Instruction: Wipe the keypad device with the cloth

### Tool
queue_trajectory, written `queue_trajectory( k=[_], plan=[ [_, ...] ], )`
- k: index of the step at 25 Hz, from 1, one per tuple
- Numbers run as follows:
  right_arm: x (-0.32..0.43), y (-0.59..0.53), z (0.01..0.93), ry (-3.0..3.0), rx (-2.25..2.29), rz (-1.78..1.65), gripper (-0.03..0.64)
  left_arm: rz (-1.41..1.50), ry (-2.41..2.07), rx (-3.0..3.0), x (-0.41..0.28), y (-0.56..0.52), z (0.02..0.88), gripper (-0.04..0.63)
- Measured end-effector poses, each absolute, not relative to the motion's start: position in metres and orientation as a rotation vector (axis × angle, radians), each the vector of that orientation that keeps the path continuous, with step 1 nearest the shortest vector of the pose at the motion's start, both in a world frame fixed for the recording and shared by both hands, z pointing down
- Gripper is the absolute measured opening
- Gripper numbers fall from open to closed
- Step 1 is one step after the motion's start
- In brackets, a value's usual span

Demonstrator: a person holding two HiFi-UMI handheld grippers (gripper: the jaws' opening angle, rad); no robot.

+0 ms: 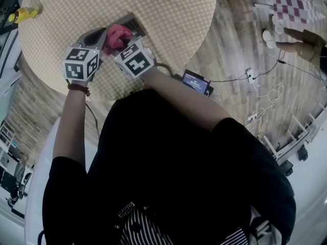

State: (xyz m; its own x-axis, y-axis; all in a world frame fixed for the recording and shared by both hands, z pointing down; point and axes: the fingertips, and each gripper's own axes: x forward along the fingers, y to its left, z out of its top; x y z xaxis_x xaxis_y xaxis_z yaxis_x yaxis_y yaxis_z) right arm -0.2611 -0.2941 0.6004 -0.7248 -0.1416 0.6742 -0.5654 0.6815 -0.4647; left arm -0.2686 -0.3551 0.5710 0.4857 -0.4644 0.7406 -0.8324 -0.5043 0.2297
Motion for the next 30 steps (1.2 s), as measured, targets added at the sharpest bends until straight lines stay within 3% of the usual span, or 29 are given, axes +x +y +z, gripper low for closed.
queue_trajectory(
  k=[8,16,24,30],
  plan=[
    [-0.246,-0.268,0.636,-2.208,0.466,0.847,0.075,0.823,-1.048,2.153,-0.269,-0.356,0.572,0.001],
    [-0.257,-0.303,0.596,-2.304,0.542,0.768,0.075,0.814,-1.019,2.153,-0.268,-0.356,0.572,0.0],
    [-0.244,-0.267,0.634,-2.211,0.464,0.801,0.075,0.813,-1.022,2.152,-0.268,-0.355,0.572,0.002],
    [-0.26,-0.303,0.592,-2.288,0.56,0.749,0.075,0.815,-1.03,2.153,-0.269,-0.355,0.571,0.0]
  ],
)
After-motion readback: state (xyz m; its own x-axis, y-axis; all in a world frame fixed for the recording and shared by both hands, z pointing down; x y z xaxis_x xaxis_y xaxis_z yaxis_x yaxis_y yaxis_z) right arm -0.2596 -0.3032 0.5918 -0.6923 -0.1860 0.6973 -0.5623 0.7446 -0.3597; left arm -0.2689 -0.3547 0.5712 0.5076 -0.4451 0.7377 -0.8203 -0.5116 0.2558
